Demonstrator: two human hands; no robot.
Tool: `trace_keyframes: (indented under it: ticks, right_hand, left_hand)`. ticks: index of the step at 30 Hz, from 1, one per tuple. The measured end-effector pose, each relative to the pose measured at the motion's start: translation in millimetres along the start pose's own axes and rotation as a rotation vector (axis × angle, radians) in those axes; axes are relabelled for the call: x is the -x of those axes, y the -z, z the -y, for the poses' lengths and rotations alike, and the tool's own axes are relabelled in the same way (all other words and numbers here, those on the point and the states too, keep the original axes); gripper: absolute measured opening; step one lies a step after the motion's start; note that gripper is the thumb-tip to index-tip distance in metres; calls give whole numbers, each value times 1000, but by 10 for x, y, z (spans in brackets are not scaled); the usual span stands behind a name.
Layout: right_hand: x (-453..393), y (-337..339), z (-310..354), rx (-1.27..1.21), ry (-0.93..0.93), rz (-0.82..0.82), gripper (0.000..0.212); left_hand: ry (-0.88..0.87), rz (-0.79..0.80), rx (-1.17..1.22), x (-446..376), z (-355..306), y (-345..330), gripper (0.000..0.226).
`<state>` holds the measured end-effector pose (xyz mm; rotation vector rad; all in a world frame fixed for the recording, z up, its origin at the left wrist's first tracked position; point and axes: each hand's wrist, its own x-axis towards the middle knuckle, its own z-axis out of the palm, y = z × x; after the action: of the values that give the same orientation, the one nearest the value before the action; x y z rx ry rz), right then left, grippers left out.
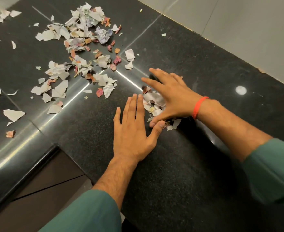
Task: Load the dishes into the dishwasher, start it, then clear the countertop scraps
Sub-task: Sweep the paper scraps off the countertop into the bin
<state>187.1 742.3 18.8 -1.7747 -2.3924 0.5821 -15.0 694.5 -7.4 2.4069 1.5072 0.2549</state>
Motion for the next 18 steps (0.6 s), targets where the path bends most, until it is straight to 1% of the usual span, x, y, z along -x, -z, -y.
trace_keyframes:
  ticks: [2,4,9,11,14,18]
  right_hand:
    - [-110,-24,38,48,51,33,129]
    - [-123,-95,55,89,79,10,122]
    - [96,-265,84,58,107,-73,112]
    - [221,-291,103,-29,97,-102,106]
    - [379,-224,83,-149,81,-222,93]
    - [454,2,-188,-161,-89,-436,78]
  left_hand:
    - [-5,0,-4,0,2,-5,94]
    - [-7,2,-13,-2,9,-14,95]
    - [-33,8,-6,-4,17,0,90]
    - [-46,10,6,0,18,3,87]
    - [-33,0,33,9,16,11,86]
    - [-20,7,59,5,17,17,85]
